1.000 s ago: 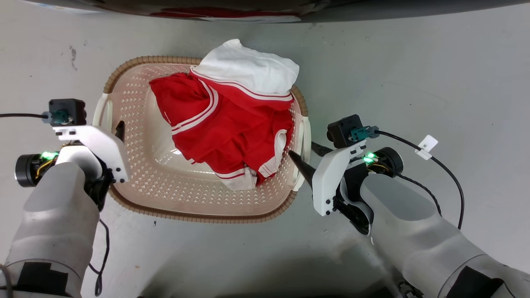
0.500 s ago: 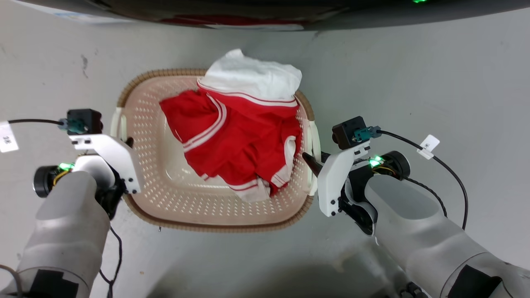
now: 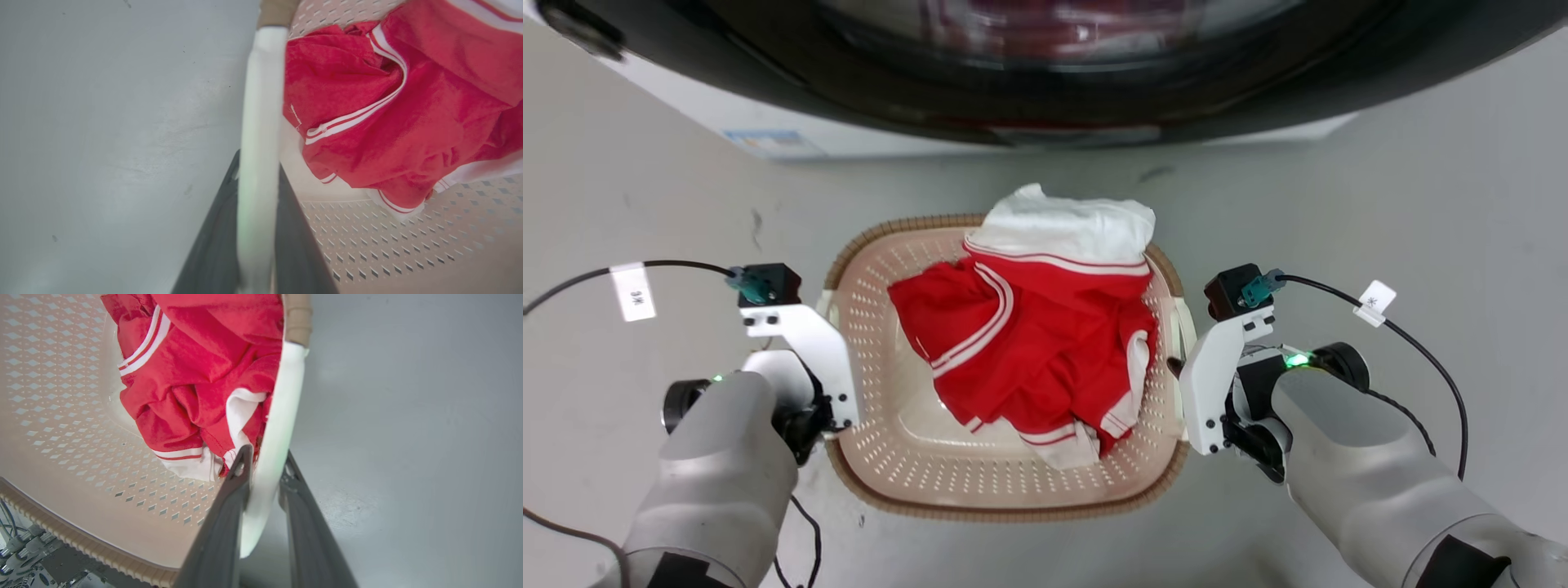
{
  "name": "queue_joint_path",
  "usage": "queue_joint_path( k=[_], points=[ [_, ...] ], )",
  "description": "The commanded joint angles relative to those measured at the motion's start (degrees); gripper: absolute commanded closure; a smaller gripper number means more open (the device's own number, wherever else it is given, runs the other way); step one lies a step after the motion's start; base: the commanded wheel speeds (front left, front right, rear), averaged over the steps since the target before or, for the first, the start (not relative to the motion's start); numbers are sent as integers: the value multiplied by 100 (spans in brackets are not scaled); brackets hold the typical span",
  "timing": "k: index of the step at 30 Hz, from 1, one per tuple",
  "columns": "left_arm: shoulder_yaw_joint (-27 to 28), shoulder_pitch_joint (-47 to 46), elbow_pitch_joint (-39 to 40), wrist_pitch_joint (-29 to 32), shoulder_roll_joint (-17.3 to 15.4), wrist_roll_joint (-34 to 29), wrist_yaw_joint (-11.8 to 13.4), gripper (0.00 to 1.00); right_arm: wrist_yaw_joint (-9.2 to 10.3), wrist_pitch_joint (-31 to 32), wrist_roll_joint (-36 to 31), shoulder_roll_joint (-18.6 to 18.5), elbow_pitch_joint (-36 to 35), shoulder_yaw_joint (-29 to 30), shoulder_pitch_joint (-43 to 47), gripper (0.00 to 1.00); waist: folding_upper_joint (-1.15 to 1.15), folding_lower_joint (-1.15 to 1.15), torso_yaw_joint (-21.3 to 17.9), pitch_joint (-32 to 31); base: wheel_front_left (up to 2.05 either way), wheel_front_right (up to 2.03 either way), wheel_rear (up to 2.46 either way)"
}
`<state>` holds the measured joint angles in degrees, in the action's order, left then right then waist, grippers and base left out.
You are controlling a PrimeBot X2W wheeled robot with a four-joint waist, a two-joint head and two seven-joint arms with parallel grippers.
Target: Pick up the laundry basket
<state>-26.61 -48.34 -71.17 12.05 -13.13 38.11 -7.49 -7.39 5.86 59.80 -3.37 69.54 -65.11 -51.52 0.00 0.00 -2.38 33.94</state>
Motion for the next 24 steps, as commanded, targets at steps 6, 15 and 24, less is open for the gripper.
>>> queue_joint_path(
  k=[6,15,24],
  points=[
    [-126,52,-50,473,268,206,-9,100,-23,549,179,106,11,-80,166,100,0,0,2,-793,0,0,0],
    [-265,94,-149,1247,470,396,-13,100,-40,1497,503,123,120,-32,30,100,0,0,-21,-1444,0,0,0],
    [-390,55,-187,1796,627,533,-29,100,-42,2299,688,123,281,31,-264,100,0,0,-39,-1966,0,0,0]
  ],
)
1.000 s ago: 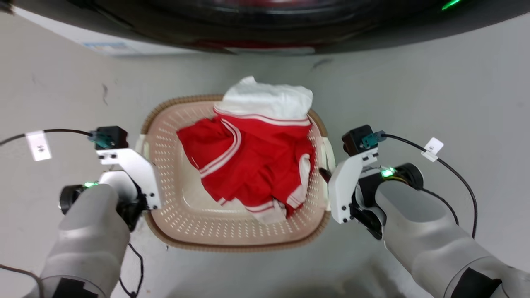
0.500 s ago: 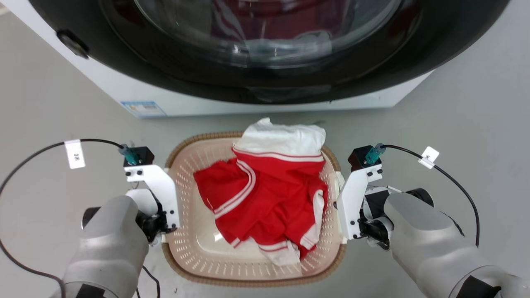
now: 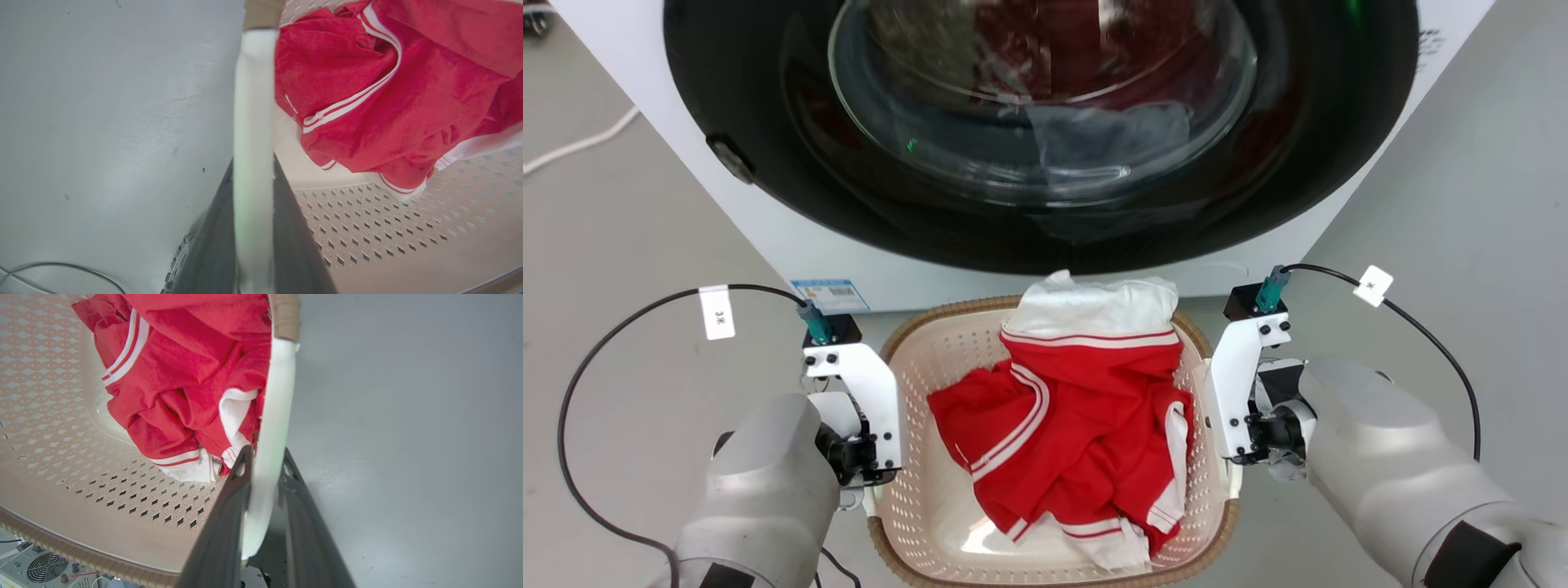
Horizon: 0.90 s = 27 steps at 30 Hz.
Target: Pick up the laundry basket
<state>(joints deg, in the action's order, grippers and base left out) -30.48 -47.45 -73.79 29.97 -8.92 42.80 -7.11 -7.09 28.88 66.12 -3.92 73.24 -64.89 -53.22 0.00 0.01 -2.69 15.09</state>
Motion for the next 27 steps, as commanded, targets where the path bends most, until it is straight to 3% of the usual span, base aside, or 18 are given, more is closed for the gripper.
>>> queue_joint_path(
  k=[1,17,27],
  points=[
    [-21,-46,77,36,206,62,-67,100,-72,79,68,168,-77,15,-131,100,0,-1,-15,-127,0,0,0],
    [-235,-23,47,698,318,217,-69,100,-72,1123,232,74,24,146,-14,100,0,-1,-61,-885,0,0,0],
    [-337,238,30,1123,416,321,-69,100,-71,1395,195,-65,28,235,262,100,0,-1,-34,-1314,0,0,0]
  ],
)
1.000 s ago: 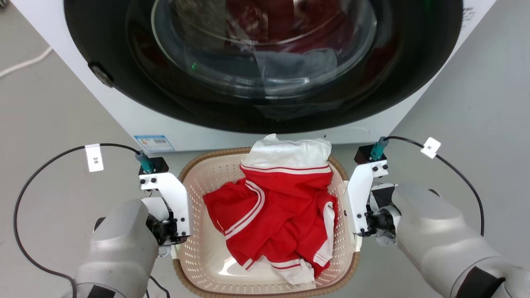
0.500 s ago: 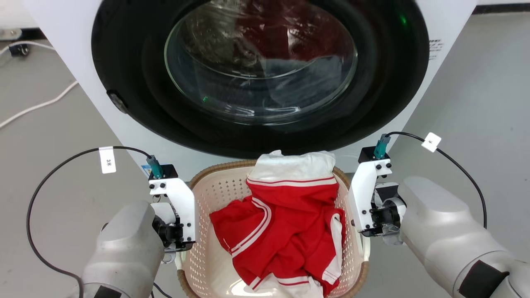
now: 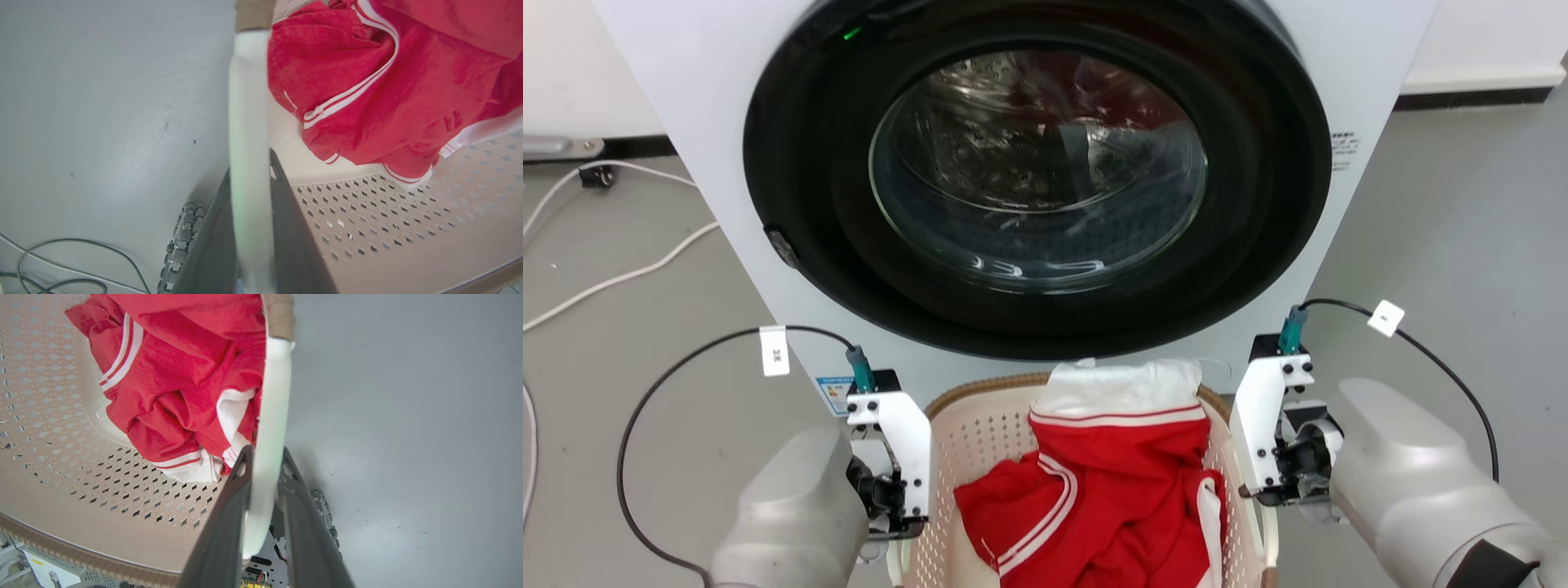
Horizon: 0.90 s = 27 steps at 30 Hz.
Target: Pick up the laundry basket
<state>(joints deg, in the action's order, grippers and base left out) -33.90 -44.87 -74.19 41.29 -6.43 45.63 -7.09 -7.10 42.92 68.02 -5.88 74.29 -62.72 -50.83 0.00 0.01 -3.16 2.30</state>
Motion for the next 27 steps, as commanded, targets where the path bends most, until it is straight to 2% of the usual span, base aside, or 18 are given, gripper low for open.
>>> queue_joint_path(
  k=[1,27],
  points=[
    [-2,59,69,37,183,62,-71,100,-70,17,-20,136,-76,27,109,100,0,-1,33,-133,0,0,0],
    [-111,412,58,101,218,167,-38,100,-70,158,-229,218,-75,339,527,100,0,-1,69,-441,0,0,0]
  ],
)
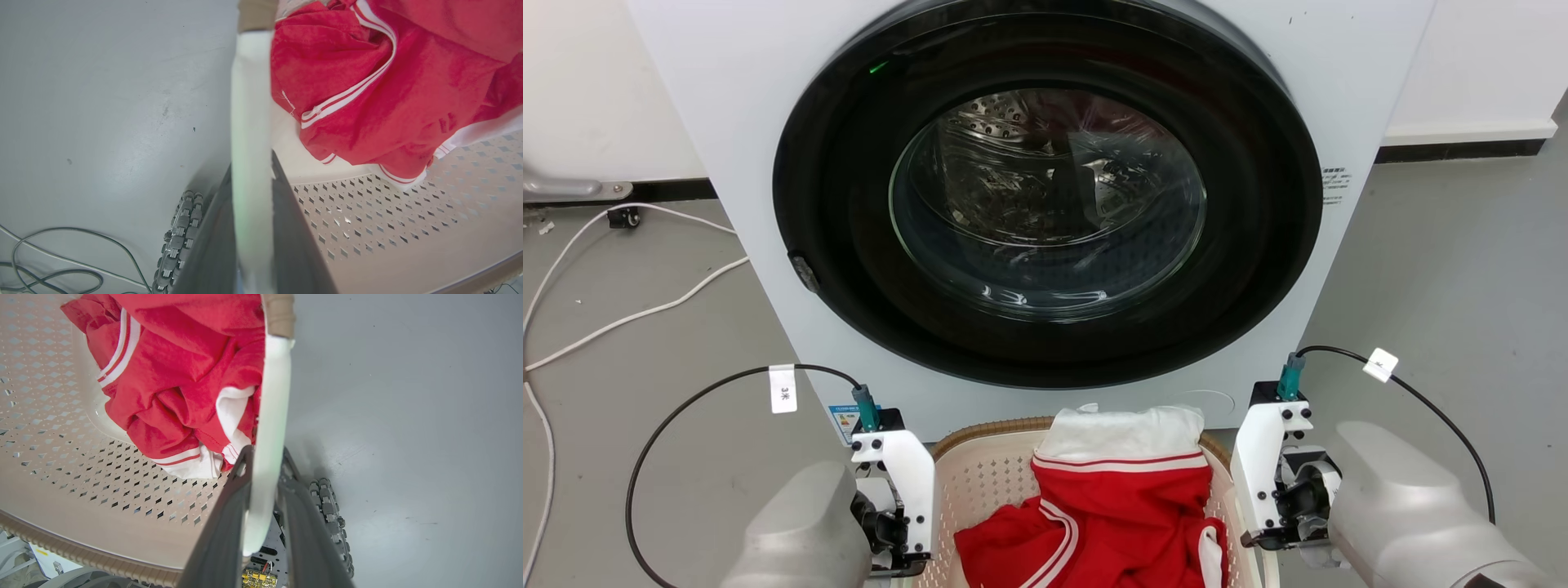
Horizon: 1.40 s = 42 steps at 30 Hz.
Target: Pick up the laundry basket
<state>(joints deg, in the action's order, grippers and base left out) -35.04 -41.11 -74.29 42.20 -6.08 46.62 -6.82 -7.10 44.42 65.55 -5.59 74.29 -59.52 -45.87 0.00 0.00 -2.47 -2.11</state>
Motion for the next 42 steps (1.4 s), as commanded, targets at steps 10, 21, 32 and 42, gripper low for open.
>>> queue_joint_path(
  k=[10,21,32,42],
  points=[
    [-30,29,70,-53,180,106,-79,100,-70,-14,-124,209,-75,145,32,100,0,0,-2,-3,0,0,0],
    [-61,12,70,-64,162,143,-86,100,-70,-36,-255,230,-74,283,42,100,0,0,13,18,0,0,0],
    [-95,-13,71,-71,160,187,-87,100,-70,-38,-369,262,-75,407,54,100,0,0,16,42,0,0,0],
    [-125,-31,71,-84,176,229,-91,100,-71,-10,-486,278,-75,520,54,100,0,0,15,52,0,0,0]
  ],
)
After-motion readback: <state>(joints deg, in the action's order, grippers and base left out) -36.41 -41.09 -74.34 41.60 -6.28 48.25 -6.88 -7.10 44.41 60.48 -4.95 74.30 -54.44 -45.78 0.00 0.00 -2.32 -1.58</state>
